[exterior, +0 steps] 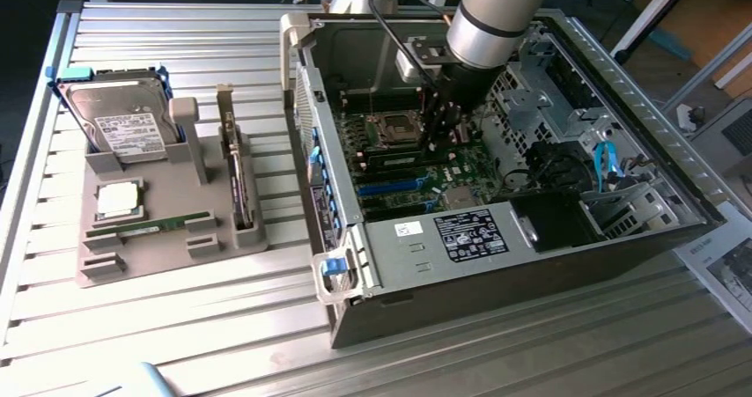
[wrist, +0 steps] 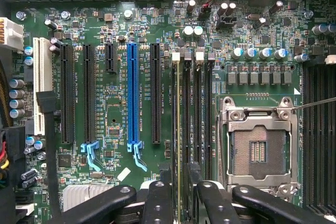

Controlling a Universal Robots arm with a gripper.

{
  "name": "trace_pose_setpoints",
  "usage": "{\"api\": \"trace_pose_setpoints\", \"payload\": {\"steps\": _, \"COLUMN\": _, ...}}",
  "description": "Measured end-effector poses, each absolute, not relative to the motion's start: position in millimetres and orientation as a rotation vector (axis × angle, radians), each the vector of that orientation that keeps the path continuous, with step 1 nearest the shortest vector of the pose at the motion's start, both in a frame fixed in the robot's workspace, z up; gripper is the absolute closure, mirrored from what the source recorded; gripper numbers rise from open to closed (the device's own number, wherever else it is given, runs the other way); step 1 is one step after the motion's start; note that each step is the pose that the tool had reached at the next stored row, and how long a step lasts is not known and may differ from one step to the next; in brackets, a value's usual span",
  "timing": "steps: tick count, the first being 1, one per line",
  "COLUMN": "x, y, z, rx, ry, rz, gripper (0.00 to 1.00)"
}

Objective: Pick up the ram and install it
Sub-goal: 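Insert the ram into the slot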

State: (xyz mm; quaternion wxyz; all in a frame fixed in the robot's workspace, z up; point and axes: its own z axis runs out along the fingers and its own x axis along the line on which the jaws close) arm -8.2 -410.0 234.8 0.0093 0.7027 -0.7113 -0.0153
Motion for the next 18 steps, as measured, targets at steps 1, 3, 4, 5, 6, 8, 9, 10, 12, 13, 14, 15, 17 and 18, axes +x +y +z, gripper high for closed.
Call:
{"api": "trace_pose_setpoints", "payload": {"steps": 1, "x": -8.2, "y": -410.0, "z": 234.8, "rx": 2.194, "ry": -2.221, "rz": -0.048, "gripper": 0.74}}
{"api": "trace_pose_setpoints", "payload": {"steps": 3, "x": -8.2, "y": -410.0, "z": 234.8, "rx": 2.194, "ry": -2.221, "rz": -0.048, "gripper": 0.74}}
{"api": "trace_pose_setpoints", "payload": {"steps": 4, "x": -8.2, "y": -410.0, "z": 234.8, "rx": 2.194, "ry": -2.221, "rz": -0.048, "gripper": 0.74}}
{"api": "trace_pose_setpoints", "payload": {"steps": 5, "x": -8.2, "y": -410.0, "z": 235.7, "rx": 2.194, "ry": -2.221, "rz": -0.048, "gripper": 0.74}}
{"api": "trace_pose_setpoints", "payload": {"steps": 6, "x": -8.2, "y": -410.0, "z": 236.4, "rx": 2.194, "ry": -2.221, "rz": -0.048, "gripper": 0.74}}
{"api": "trace_pose_setpoints", "payload": {"steps": 8, "x": -8.2, "y": -410.0, "z": 238.7, "rx": 2.194, "ry": -2.221, "rz": -0.047, "gripper": 0.74}}
{"api": "trace_pose_setpoints", "payload": {"steps": 9, "x": -8.2, "y": -410.0, "z": 240.1, "rx": 2.194, "ry": -2.221, "rz": -0.047, "gripper": 0.74}}
{"api": "trace_pose_setpoints", "payload": {"steps": 10, "x": -8.2, "y": -410.0, "z": 241.1, "rx": 2.194, "ry": -2.221, "rz": -0.047, "gripper": 0.74}}
{"api": "trace_pose_setpoints", "payload": {"steps": 12, "x": -8.2, "y": -410.0, "z": 243.3, "rx": 2.194, "ry": -2.221, "rz": -0.047, "gripper": 0.74}}
{"api": "trace_pose_setpoints", "payload": {"steps": 13, "x": -8.2, "y": -410.0, "z": 244.3, "rx": 2.194, "ry": -2.221, "rz": -0.047, "gripper": 0.74}}
{"api": "trace_pose_setpoints", "payload": {"steps": 14, "x": -8.2, "y": -410.0, "z": 245.4, "rx": 2.194, "ry": -2.221, "rz": -0.046, "gripper": 0.74}}
{"api": "trace_pose_setpoints", "payload": {"steps": 15, "x": -8.2, "y": -410.0, "z": 249.8, "rx": 2.193, "ry": -2.220, "rz": -0.044, "gripper": 0.74}}
{"api": "trace_pose_setpoints", "payload": {"steps": 17, "x": -8.2, "y": -410.0, "z": 253.5, "rx": 2.192, "ry": -2.219, "rz": -0.043, "gripper": 0.74}}
{"api": "trace_pose_setpoints", "payload": {"steps": 18, "x": -8.2, "y": -410.0, "z": 255.7, "rx": 2.192, "ry": -2.219, "rz": -0.043, "gripper": 0.74}}
